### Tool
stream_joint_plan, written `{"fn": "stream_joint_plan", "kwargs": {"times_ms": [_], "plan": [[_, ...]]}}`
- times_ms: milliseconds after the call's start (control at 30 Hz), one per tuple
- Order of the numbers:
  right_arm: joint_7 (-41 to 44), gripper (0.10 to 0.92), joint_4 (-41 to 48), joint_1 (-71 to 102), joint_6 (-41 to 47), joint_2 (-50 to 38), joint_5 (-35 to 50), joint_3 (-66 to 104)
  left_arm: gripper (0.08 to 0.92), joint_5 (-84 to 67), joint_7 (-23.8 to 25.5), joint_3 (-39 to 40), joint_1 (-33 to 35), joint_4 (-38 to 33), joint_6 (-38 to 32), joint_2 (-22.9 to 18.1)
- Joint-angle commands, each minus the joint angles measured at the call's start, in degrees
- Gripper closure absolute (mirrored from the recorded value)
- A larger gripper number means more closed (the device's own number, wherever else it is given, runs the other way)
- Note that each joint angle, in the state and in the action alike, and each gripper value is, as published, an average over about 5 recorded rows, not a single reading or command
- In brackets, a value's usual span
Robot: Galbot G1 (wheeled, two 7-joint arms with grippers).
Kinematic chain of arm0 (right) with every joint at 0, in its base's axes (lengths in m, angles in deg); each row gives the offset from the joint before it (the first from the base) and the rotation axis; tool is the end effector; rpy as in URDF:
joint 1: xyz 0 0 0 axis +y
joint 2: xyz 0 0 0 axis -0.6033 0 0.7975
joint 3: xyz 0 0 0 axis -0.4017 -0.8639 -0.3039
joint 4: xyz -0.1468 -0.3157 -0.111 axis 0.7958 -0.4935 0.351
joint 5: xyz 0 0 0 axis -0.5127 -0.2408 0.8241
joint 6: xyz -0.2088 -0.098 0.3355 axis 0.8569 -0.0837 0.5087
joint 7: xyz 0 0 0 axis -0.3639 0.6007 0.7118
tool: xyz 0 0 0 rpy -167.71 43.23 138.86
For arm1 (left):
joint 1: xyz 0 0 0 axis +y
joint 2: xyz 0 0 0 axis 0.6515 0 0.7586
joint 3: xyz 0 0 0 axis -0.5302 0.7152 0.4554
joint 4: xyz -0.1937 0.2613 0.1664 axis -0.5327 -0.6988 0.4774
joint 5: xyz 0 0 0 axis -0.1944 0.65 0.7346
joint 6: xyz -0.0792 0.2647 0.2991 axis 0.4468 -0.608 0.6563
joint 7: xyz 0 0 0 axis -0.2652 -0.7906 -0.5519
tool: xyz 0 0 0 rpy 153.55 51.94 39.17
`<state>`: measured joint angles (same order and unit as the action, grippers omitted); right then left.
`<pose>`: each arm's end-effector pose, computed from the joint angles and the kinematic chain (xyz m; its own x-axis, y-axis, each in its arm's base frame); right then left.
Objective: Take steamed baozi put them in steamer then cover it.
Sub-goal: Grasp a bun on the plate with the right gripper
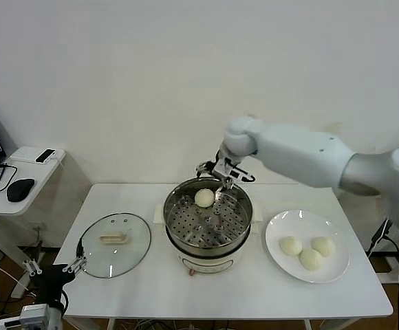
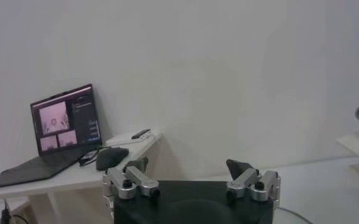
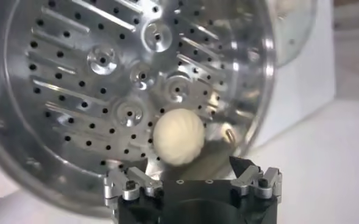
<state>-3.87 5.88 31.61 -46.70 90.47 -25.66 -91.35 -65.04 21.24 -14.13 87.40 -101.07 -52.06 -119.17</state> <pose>0.6061 0.0976 -0.0297 -0.3350 -0.2805 0.8995 -0.5128 -0.7466 -0.4239 0.1897 0.1045 -0.2740 -0.9657 -0.2486 0.0742 -0.2194 0.9352 0.2781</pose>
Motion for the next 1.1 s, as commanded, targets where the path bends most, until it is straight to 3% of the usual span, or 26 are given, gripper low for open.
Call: {"fn": "stream_joint_plan", "kwargs": {"times_ms": [33, 333, 600, 767, 1100], "plan": [[2.3, 0.203, -14.3, -6.1, 16.0, -12.5, 8.9, -1.2, 0.177, -0.4, 0.1, 0.3, -0.6, 0.2, 0.2, 1.1], [2.8, 0.203, -25.8, -0.7, 22.2, -36.4, 5.2, 0.8, 0.177, 0.4, 0.2, 2.6, -1.4, 0.8, 0.3, 2.6], [2.8, 0.203, -27.2, 26.8, 23.1, -47.8, -1.9, 21.6, 0.177, 1.3, 0.2, 3.7, -1.7, 1.1, 0.4, 3.4], [2.6, 0.203, -25.3, 36.9, 23.5, -46.9, -3.6, 25.8, 0.177, 1.5, 0.2, 3.5, -1.7, 1.5, 0.4, 3.6], [3.1, 0.203, -15.4, 37.4, 23.0, -36.7, -4.4, 24.8, 0.177, 1.6, 0.2, 2.6, -1.1, 1.9, 0.4, 2.9]]}}
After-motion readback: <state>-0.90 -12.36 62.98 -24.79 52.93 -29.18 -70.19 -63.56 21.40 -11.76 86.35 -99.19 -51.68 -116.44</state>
